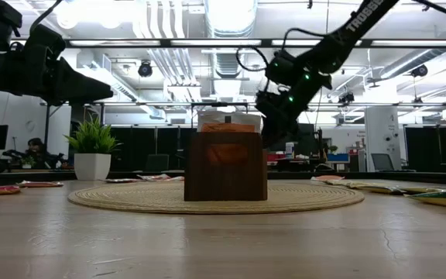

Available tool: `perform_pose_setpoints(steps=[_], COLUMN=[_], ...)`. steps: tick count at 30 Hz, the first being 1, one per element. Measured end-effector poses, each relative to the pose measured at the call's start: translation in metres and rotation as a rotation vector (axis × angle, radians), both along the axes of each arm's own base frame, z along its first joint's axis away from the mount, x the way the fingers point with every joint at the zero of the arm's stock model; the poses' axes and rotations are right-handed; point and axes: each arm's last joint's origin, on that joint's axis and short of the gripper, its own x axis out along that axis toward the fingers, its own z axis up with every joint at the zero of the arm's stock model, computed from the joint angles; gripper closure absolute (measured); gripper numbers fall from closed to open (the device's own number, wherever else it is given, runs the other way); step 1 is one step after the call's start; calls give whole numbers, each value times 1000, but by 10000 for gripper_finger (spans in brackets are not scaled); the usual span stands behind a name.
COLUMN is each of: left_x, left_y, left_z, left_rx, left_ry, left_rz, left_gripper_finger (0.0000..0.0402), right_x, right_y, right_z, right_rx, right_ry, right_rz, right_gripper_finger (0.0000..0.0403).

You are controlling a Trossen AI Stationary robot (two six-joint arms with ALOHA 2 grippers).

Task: Pick & Place Tea
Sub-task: Put the left white tea bag into the bottom section of the wooden organizer

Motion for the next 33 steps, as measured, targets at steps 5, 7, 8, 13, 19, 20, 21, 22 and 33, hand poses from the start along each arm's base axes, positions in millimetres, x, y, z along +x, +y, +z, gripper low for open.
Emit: perform_pose_setpoints(steps=[5,7,8,13,19,20,21,22,33], left_x=[0,0,0,0,0,0,0,0,0], left_y=[0,0,0,0,0,0,0,0,0], left_z=[0,0,0,0,0,0,0,0,0], left_rx=[0,0,0,0,0,0,0,0,0], left_ry=[0,0,0,0,0,0,0,0,0], left_rz=[0,0,0,0,0,0,0,0,1], left_gripper_finger=[199,199,199,199,199,199,199,199,199], right_x=[-9,-9,-8,-7,-6,-6,-6,-6,21], right_y=[-4,-4,-4,-5,-4,-4,-4,-4,-17], right_z=[-11,-11,-10,-9,-8,-8,-8,-9,-39], right_rx=[12,-1,-8,-29,-18,-16,-15,-14,81], right_ry=[10,-2,-9,-12,-21,-22,-23,-23,20], right_rz=[-27,-20,-15,3,7,9,11,11,62], right_gripper_finger=[265,247,239,196,172,171,170,170,167])
